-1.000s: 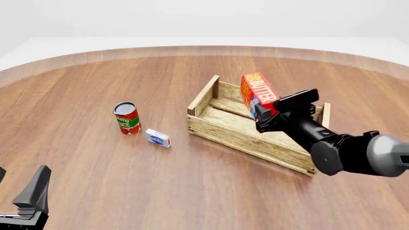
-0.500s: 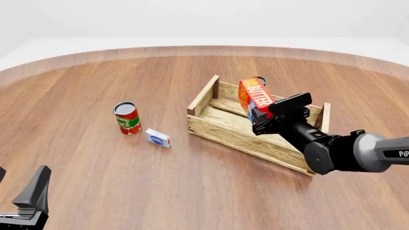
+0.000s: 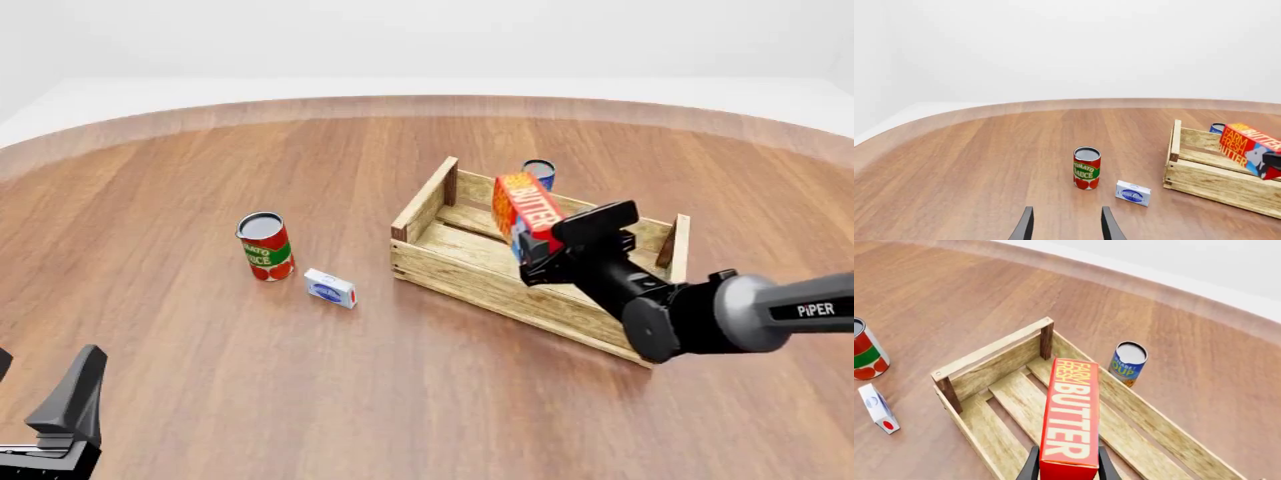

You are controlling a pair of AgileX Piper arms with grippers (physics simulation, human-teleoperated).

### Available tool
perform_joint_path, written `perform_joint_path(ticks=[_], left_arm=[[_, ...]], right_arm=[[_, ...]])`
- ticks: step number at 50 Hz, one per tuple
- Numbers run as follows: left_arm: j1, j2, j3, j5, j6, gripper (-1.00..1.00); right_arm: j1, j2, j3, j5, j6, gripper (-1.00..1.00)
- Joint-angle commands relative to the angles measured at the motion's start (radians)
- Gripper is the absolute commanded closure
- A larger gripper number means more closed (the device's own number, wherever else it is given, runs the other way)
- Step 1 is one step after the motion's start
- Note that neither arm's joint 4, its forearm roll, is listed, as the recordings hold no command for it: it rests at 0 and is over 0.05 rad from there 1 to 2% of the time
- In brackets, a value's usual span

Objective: Pick up the butter and put it in the tray.

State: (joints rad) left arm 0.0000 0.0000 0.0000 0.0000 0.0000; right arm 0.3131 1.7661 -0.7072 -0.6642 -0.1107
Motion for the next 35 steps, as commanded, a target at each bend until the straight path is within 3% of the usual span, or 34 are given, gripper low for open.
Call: perform_joint_path(ticks=[1,35], left_arm=[[0.0,0.0,0.0,0.0,0.0,-1.0],[0.0,0.0,0.0,0.0,0.0,-1.0]], right_arm=[[0.001,0.018,-0.023,-0.016,0.023,1.0],[0.004,0.051,-0.03,-0.031,0.026,1.0]])
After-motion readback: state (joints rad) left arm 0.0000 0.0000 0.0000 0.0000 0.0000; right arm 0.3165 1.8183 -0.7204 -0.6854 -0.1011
